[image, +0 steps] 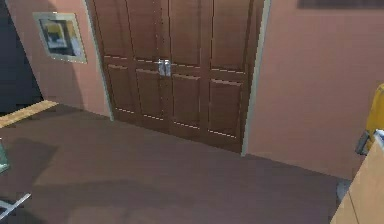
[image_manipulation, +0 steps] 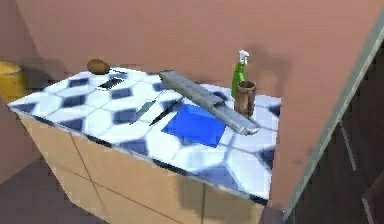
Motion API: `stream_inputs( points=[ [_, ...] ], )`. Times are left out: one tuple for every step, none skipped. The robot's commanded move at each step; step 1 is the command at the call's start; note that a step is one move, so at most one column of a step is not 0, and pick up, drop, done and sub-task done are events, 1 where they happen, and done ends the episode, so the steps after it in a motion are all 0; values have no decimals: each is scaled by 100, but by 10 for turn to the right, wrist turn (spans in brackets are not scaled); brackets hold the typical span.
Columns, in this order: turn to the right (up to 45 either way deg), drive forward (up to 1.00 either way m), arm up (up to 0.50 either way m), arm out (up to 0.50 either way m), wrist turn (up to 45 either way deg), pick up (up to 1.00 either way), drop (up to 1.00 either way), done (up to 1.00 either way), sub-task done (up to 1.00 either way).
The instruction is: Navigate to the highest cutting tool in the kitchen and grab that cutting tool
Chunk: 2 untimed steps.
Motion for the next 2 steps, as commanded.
stream_inputs(
  points=[
    [450,0,0,0,0,0,0,0,0],
    [450,0,0,0,0,0,0,0,0]
  ],
)
